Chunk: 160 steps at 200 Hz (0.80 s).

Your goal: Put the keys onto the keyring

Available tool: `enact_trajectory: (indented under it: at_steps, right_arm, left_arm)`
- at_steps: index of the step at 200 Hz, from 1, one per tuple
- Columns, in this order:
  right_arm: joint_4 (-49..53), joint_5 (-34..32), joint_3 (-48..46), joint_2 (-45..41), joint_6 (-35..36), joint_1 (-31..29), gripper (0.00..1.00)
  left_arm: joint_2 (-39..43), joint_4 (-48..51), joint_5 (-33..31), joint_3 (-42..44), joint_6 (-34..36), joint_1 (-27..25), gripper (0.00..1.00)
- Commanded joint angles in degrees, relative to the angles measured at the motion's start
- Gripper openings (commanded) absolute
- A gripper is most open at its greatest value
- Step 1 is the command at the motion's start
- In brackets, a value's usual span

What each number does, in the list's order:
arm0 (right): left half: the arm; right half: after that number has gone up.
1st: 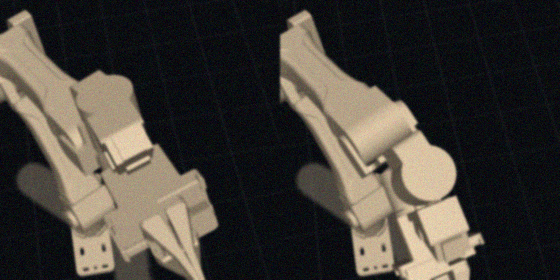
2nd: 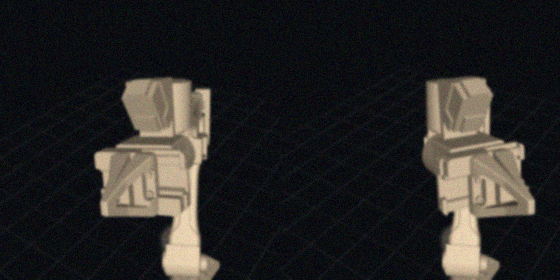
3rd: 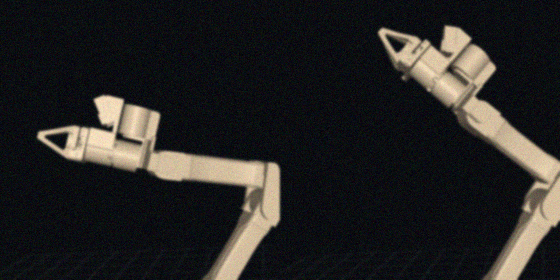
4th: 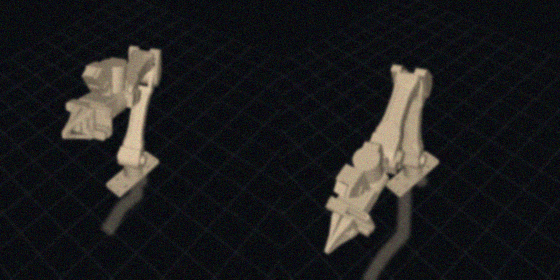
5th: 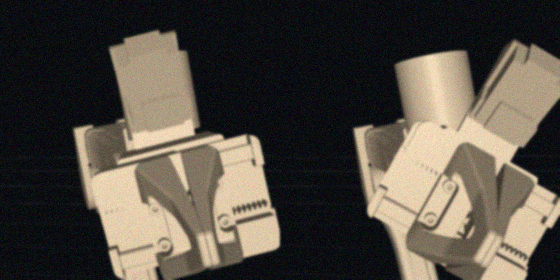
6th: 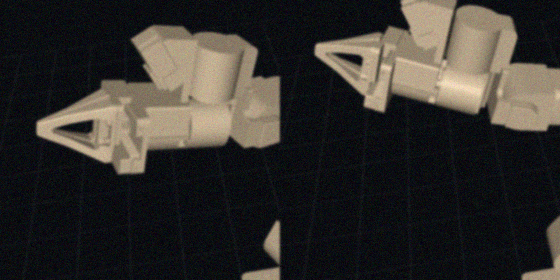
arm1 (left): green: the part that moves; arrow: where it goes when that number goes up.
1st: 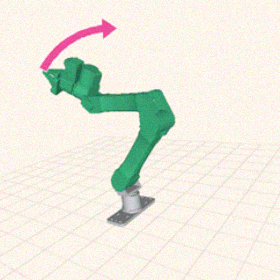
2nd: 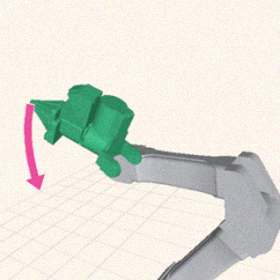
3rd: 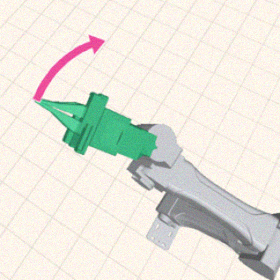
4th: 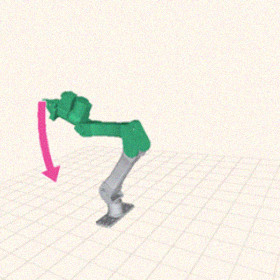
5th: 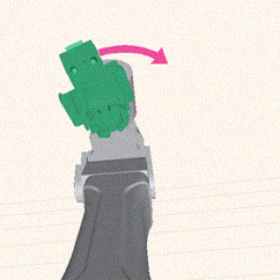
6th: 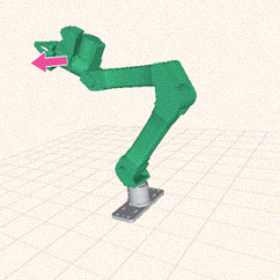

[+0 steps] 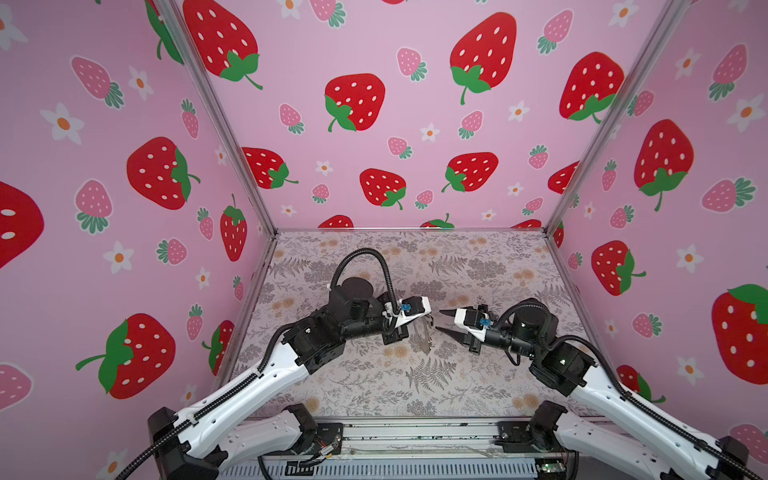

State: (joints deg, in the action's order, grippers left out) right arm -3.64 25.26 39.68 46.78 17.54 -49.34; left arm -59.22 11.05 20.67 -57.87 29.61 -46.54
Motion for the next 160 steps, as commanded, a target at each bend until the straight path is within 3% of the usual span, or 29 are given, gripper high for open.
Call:
enact_trajectory:
  at_steps: [1, 55, 103, 160]
  right_arm:
    - [-4.15, -0.12, 0.2, 0.89, -3.57, -0.05, 0.41]
    - [-5.44, 3.48, 2.68, 4.93, -4.65, 0.01, 0.41]
    - [-4.89, 3.42, 2.53, 3.64, -4.2, -0.04, 0.37]
    - [-4.38, 1.64, 3.53, 4.18, -5.5, 0.31, 0.26]
  left_arm:
    - [1.13, -7.66, 2.9, 0.34, -3.64, 0.23, 0.0]
    - [1.48, -12.39, 3.15, 1.62, -5.69, 0.31, 0.0]
    - [1.74, -11.59, 3.92, 1.04, -4.27, 0.74, 0.0]
    - [1.21, -11.05, 5.7, 0.23, -4.1, 1.19, 0.0]
